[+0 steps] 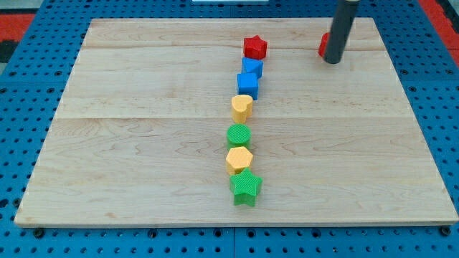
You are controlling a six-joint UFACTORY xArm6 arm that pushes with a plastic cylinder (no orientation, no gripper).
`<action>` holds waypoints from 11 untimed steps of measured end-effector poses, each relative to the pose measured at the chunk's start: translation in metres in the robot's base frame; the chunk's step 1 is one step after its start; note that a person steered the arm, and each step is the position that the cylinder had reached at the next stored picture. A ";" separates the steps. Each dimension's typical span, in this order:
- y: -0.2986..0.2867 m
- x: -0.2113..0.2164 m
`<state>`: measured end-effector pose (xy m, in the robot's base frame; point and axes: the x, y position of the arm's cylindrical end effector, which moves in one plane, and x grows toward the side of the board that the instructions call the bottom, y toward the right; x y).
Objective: Push the red star to the right side of the board
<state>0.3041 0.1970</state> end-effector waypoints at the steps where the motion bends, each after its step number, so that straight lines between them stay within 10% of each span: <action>1: 0.000 -0.023; 6: -0.192 -0.072; 11: -0.131 -0.012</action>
